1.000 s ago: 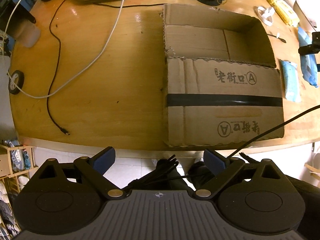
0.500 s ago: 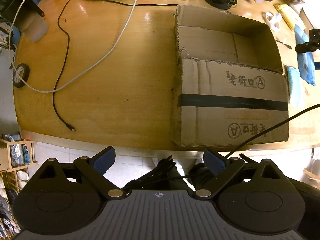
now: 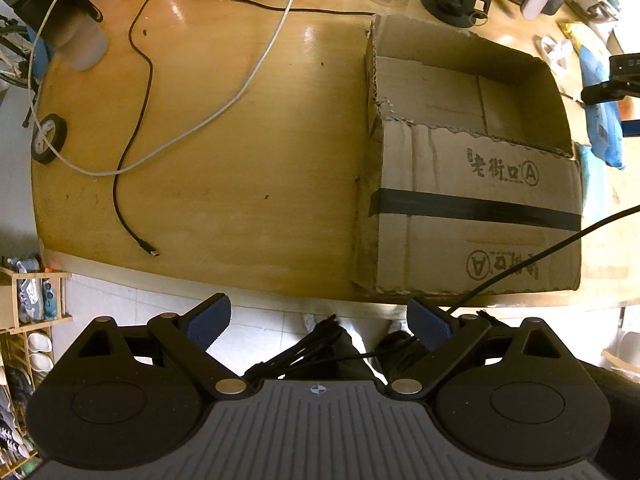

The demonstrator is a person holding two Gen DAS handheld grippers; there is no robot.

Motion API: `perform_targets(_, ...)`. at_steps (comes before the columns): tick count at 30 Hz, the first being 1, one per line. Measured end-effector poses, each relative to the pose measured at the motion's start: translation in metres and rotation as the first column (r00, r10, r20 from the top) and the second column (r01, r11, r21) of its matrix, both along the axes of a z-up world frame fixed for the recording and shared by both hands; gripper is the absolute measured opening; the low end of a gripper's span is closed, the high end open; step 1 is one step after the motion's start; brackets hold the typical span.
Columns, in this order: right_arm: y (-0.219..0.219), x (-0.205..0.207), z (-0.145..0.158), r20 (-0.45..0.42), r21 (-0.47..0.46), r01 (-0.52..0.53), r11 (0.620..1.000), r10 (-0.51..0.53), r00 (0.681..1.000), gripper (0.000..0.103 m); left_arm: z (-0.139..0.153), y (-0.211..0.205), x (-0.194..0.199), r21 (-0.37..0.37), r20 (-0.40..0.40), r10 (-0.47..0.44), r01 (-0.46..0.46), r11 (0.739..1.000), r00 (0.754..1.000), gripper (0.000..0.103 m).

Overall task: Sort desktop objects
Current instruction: 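Carry the held blue packet with the right tool over the cardboard box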

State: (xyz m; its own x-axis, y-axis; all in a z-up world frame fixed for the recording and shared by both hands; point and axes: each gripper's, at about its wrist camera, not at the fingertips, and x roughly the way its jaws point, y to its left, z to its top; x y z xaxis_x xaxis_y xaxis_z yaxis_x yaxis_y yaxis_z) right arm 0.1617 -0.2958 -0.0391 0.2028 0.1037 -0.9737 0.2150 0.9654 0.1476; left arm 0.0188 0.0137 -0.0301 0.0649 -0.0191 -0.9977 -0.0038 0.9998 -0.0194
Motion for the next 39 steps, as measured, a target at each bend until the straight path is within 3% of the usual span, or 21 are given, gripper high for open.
perform_targets(22,0.035,0.012,-0.005,0.001,0.003,-0.066,0.998,0.066,0.998,0.063,0.018,0.005,-0.005,-0.055,0.134,-0.016,0.023,0.998,0.991,0.097)
perform_targets(39,0.058,0.021,-0.012,-0.009,0.000,-0.118,0.993,0.118,0.993,0.063,0.017,0.015,-0.006,-0.067,0.127,0.019,-0.011,0.998,0.992,0.097)
